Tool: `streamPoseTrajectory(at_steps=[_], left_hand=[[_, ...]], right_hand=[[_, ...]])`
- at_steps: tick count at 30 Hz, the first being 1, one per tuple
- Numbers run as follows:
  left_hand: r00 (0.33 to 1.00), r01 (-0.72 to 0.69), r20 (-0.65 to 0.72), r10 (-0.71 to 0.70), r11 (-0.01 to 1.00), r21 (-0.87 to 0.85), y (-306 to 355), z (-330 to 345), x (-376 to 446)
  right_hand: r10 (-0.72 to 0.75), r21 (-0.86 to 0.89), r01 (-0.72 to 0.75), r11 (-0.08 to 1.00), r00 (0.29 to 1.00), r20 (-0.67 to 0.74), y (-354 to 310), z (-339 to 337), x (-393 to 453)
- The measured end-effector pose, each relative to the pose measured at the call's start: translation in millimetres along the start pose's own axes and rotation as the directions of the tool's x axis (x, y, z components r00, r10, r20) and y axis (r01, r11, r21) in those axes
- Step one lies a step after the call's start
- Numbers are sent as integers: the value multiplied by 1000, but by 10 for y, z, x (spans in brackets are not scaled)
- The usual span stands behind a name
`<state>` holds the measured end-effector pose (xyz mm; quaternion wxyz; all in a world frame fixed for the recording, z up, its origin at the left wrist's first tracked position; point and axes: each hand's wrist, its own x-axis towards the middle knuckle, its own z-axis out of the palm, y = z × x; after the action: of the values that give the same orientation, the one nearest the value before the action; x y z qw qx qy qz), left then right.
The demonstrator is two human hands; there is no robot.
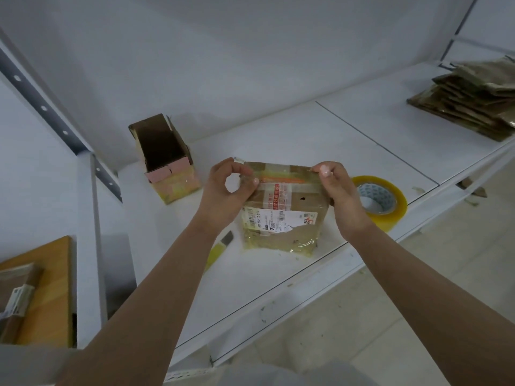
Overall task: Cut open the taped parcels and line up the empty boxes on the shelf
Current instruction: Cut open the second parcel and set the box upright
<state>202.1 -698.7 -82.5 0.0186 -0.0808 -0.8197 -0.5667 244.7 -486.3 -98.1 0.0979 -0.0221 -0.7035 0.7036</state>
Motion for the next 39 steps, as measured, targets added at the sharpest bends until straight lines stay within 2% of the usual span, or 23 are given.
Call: streamPoseTrajectory(at_steps=[3,5,6,8,10,12,13,16,17,19,21,22,24,26,28,30,32,34,36,39], left_hand=[[999,-39,14,37,987,156,116,7,13],[995,-100,19,100,932,347,261,31,44],[988,-152,64,138,881,448,336,66,60],[958,-275,240,155,727,629,432,188,83],[912,-381,403,74,515,768,412,318,78],[888,-426,459,6,386,818,338,370,77],[886,-427,463,-8,374,823,312,370,88],[882,-439,472,-8,352,827,295,357,94],[882,-441,472,-4,346,828,295,362,96],[885,-437,465,0,344,831,296,372,96],[887,-435,461,2,336,836,296,376,89],[888,-434,459,2,333,837,297,375,89],[891,-429,453,4,330,841,294,377,88],[893,-428,450,5,320,845,289,381,85],[893,-430,450,7,307,849,285,386,87],[895,-427,447,9,310,849,292,387,90],[894,-425,448,8,328,843,298,387,91],[894,-416,448,-1,370,831,295,380,101],[899,-391,439,-14,430,814,296,374,115],[909,-340,416,2,580,740,310,374,128]], right_hand=[[62,11,-62,998,997,39,-10,-10,27],[77,3,-78,997,996,39,-13,-16,52],[84,-9,-83,996,996,35,-1,-21,60],[67,-58,-65,996,997,34,15,-24,67],[17,-146,-9,989,998,52,12,-53,88],[-28,-279,50,959,996,80,-13,-180,154],[-33,-321,54,945,997,70,-35,-274,202],[62,-475,-80,876,997,-53,-62,-596,346],[122,-591,-139,794,990,-68,-34,-689,373],[270,-854,-188,485,961,-59,50,-787,357],[409,-979,-121,163,912,-44,144,-758,264],[466,-995,-77,64,884,-38,203,-739,216],[485,-999,-23,-41,873,-40,314,-717,142],[405,-997,-17,-70,913,-44,370,-752,116],[357,-998,-52,-23,932,-57,363,-802,114],[310,-988,-118,104,947,-80,286,-836,170],[236,-905,-232,356,960,-154,67,-852,282],[205,-727,-291,622,956,-208,-218,-860,360],[183,-571,-255,780,966,-181,-557,-812,352],[130,-493,-127,861,991,-28,-1043,-606,254]])
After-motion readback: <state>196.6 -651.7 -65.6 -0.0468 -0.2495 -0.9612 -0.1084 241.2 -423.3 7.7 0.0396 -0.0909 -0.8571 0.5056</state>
